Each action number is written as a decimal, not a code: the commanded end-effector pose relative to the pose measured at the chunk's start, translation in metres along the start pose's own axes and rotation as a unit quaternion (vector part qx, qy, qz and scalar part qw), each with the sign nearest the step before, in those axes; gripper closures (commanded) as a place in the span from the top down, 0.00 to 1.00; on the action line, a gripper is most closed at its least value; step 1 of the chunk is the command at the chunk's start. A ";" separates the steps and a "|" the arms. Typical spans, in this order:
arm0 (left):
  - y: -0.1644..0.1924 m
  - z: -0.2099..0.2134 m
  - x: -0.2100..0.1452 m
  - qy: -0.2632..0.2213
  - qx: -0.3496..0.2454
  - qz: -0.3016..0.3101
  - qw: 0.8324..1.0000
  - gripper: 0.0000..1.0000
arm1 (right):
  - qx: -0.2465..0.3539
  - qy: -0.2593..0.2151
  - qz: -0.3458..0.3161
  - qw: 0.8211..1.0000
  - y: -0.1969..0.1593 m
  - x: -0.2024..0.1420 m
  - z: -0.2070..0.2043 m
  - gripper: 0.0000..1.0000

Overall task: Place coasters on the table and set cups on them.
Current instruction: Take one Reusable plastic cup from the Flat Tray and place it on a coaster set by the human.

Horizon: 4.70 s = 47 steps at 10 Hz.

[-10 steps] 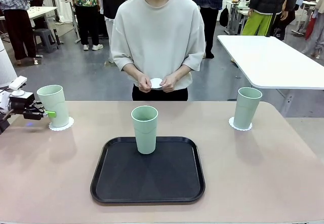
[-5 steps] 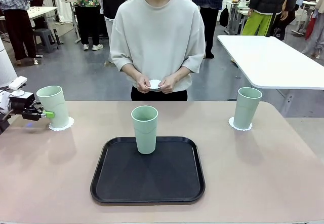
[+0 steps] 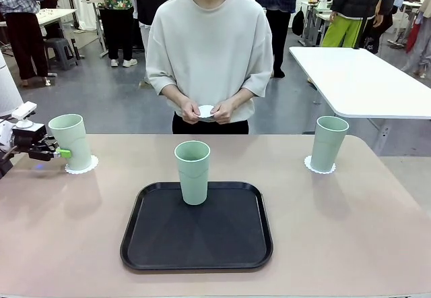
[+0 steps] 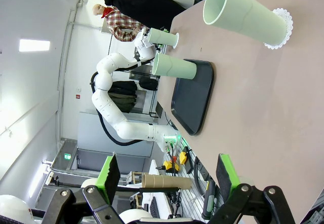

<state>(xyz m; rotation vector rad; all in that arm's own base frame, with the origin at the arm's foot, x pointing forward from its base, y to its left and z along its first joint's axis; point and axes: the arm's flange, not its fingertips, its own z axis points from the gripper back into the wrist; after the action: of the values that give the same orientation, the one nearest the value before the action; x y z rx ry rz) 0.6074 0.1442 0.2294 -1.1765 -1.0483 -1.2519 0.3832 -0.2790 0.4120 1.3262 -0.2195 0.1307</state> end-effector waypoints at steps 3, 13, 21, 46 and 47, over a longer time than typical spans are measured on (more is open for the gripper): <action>0.009 0.007 -0.003 0.002 -0.026 0.025 0.999 1.00 | -0.002 -0.001 -0.004 1.000 0.001 -0.002 -0.002 1.00; 0.010 0.035 -0.009 0.020 -0.052 0.040 0.998 1.00 | -0.002 -0.001 -0.004 1.000 0.001 -0.002 -0.002 1.00; 0.008 0.048 -0.005 0.037 -0.043 0.031 0.998 1.00 | -0.002 -0.001 -0.004 1.000 0.001 -0.002 -0.002 1.00; -0.200 -0.089 0.284 0.595 0.122 -0.006 0.795 1.00 | -0.002 -0.001 -0.004 1.000 0.001 -0.002 -0.002 1.00; -0.200 -0.089 0.284 0.595 0.122 -0.006 0.795 1.00 | -0.002 -0.001 -0.004 1.000 0.001 -0.002 -0.002 1.00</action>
<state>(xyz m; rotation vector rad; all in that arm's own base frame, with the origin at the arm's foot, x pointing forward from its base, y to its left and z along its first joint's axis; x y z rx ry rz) 0.4210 0.0267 0.5114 -0.0202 -0.1934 -1.4286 0.3835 -0.2787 0.4119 1.3266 -0.2190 0.1317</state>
